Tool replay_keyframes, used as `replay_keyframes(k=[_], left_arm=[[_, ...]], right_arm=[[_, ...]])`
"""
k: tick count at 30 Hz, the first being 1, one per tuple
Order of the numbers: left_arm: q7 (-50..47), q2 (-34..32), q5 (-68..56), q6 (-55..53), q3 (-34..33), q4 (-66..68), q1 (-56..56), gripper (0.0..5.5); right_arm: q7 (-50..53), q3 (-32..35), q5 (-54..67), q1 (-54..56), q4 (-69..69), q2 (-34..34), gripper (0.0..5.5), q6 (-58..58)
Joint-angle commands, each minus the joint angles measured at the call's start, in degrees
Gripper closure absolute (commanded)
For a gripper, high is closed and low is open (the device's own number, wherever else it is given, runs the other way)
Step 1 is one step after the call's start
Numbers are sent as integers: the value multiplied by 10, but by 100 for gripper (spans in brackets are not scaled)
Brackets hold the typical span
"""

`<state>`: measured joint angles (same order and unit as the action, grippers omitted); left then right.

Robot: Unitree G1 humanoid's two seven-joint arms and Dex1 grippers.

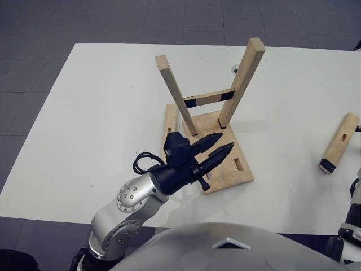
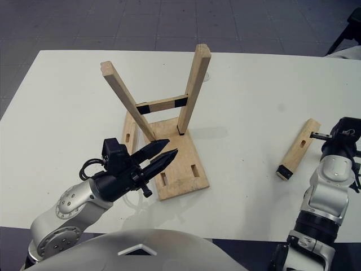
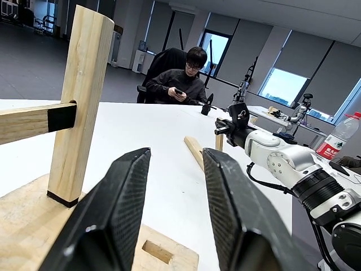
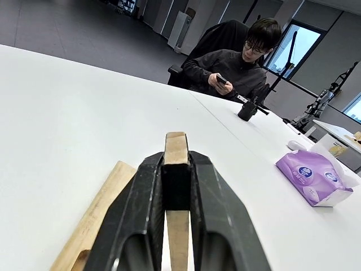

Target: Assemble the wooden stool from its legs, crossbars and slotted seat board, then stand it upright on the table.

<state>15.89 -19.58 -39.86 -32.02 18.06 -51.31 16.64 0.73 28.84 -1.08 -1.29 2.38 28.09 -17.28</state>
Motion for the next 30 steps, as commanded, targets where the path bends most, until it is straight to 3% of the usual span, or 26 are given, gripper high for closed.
replay_keyframes(k=[1, 17, 30], left_arm=[[2, -4, -3, -2, -5, -1, -1, 379], [0, -4, -5, -8, -2, 0, -7, 379], [-3, -3, -7, -6, -5, -2, -4, 379]], right_arm=[[-6, -21, 6, 12, -6, -15, 508, 15], [-25, -123, 5, -25, -174, -90, 508, -27], [-47, -124, 3, -50, -250, -89, 508, -58]])
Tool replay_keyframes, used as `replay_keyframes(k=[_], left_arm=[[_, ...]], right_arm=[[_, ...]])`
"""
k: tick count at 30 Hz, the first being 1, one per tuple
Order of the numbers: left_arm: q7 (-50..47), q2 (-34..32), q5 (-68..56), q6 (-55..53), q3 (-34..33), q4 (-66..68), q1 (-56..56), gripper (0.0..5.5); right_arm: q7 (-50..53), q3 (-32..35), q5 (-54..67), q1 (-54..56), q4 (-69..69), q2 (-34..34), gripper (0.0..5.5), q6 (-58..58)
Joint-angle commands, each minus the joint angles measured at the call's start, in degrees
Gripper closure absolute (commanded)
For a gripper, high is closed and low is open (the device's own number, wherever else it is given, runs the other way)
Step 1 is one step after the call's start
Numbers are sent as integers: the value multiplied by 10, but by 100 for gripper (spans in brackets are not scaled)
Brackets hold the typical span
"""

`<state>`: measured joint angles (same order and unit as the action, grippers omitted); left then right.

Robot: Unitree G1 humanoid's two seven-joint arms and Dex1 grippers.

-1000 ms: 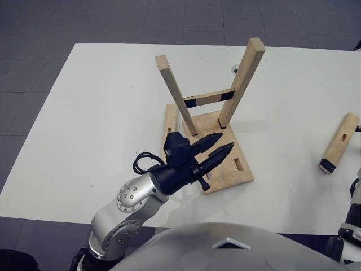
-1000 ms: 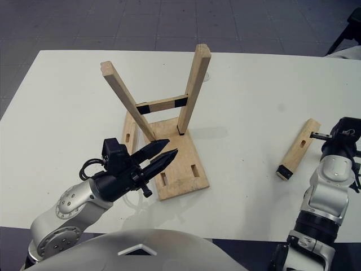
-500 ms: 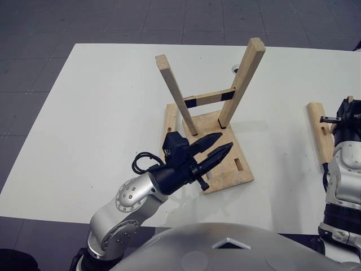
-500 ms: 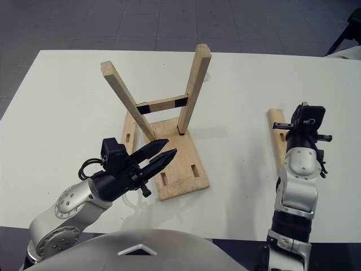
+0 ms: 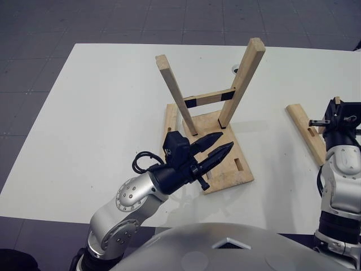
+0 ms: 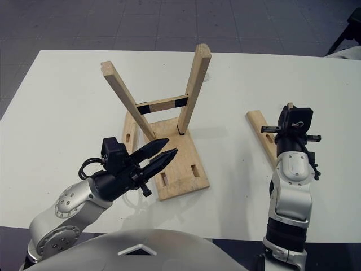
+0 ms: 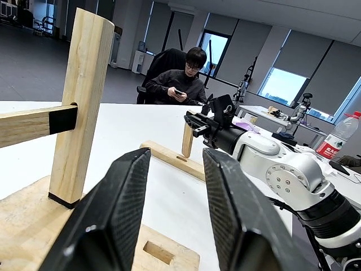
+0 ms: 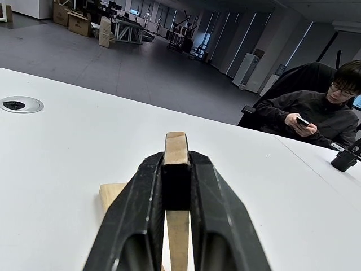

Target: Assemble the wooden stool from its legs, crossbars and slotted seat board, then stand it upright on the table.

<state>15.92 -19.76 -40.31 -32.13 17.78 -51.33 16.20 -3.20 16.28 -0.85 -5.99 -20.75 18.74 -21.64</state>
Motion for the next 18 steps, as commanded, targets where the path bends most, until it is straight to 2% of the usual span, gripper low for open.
replay_keyframes(k=[1, 14, 18], left_arm=[[-3, -2, -2, -5, -2, -2, 1, 379], [-4, -4, -11, -6, -8, -7, 1, 379], [-5, -7, -17, -8, -11, -10, -1, 379]], right_arm=[[-9, 3, 1, -2, -21, 5, 508, -15], [-28, 45, -3, -25, -25, 33, 508, -20], [-31, 38, -3, -47, -32, 25, 508, -32]])
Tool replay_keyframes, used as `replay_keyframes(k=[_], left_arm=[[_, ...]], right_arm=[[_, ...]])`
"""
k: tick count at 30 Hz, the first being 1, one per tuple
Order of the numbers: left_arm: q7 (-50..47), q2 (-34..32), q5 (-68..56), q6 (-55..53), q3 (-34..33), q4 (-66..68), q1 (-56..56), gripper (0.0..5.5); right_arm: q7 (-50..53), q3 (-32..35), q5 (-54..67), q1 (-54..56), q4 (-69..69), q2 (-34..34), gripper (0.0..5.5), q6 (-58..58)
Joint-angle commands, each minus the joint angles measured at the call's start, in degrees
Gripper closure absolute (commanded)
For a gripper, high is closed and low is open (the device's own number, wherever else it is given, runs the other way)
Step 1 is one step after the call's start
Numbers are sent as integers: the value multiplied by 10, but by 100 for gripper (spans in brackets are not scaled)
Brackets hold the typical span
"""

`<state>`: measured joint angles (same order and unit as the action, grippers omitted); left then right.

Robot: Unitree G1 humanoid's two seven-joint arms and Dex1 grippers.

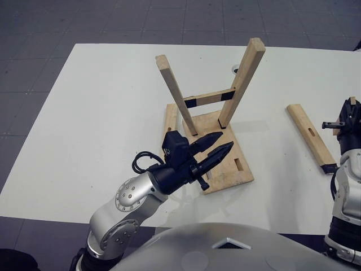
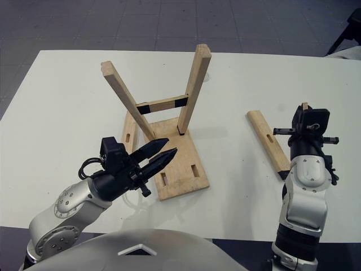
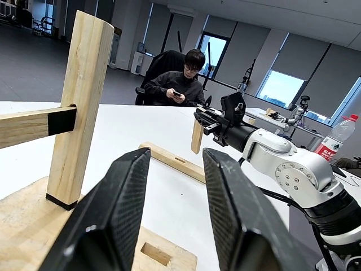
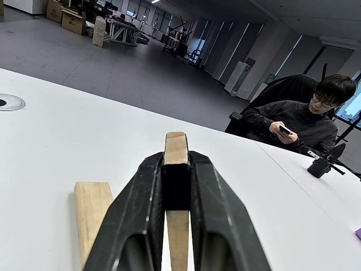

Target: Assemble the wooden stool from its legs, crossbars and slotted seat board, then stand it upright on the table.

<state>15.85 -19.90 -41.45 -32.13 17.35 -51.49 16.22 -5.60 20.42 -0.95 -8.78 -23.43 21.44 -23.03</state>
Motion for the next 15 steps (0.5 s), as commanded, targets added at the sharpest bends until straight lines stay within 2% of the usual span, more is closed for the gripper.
replay_keyframes(k=[1, 15], left_arm=[[-5, -6, -6, -8, -7, -9, -1, 379], [-9, -8, -11, -8, -7, -9, -5, 379]], right_arm=[[-7, -7, -3, -27, -10, -5, 508, -20], [-9, -64, -13, -63, -60, -34, 508, -56]])
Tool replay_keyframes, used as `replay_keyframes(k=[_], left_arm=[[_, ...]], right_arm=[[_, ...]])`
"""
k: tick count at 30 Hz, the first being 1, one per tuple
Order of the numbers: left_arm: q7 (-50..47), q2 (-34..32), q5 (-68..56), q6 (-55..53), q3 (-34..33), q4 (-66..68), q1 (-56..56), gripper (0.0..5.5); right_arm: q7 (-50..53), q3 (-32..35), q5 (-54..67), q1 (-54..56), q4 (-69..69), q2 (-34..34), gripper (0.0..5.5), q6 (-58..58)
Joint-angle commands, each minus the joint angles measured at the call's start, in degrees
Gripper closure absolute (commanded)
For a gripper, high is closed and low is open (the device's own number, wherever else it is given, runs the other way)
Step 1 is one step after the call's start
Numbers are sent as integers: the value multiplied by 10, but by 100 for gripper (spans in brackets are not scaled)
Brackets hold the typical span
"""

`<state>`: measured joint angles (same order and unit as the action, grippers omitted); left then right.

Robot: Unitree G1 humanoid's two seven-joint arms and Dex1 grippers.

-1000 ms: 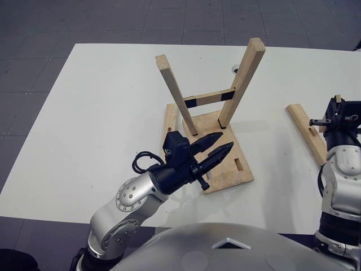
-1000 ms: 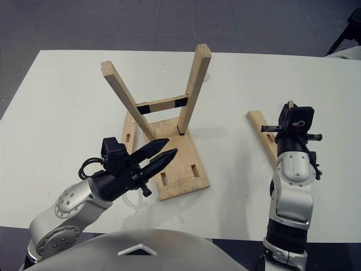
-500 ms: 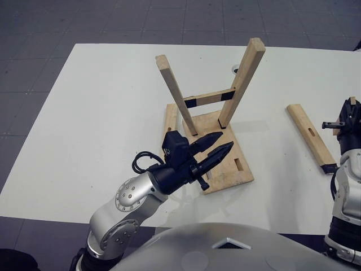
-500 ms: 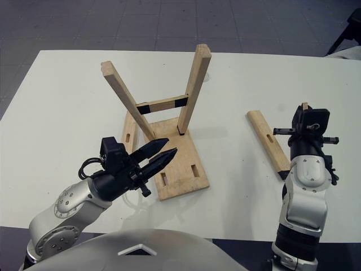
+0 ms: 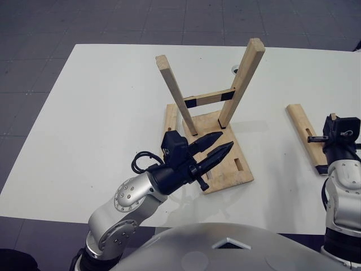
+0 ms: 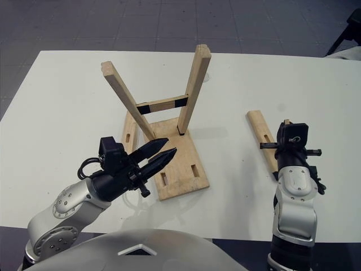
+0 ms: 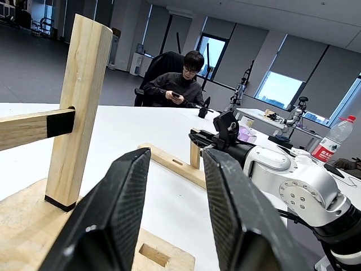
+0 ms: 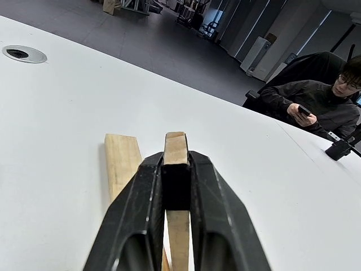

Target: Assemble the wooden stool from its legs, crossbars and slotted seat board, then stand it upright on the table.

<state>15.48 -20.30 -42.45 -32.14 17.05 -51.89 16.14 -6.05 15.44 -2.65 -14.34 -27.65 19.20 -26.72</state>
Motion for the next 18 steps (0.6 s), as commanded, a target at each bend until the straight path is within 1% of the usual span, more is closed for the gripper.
replay_keyframes(k=[1, 5, 11, 13, 16, 18], left_arm=[[-5, -4, -1, -8, -3, -4, -5, 379], [-5, -4, 0, -9, -3, -2, -7, 379], [-4, -4, 1, -9, -2, 0, -9, 379], [-4, -4, 1, -9, -2, 0, -9, 379], [-6, -4, 1, -9, -2, -3, -7, 379], [-6, -5, 2, -8, -1, -5, -6, 379]], right_arm=[[-4, -19, 3, -10, -24, -15, 508, -22], [-5, -32, 0, -14, -48, -21, 508, -32], [-2, -33, -4, -4, -58, -17, 508, -40], [8, -24, -21, 7, -61, -6, 508, -42], [27, 7, -40, 43, -76, 11, 508, -49], [36, 18, -40, 71, -103, 6, 508, -60]])
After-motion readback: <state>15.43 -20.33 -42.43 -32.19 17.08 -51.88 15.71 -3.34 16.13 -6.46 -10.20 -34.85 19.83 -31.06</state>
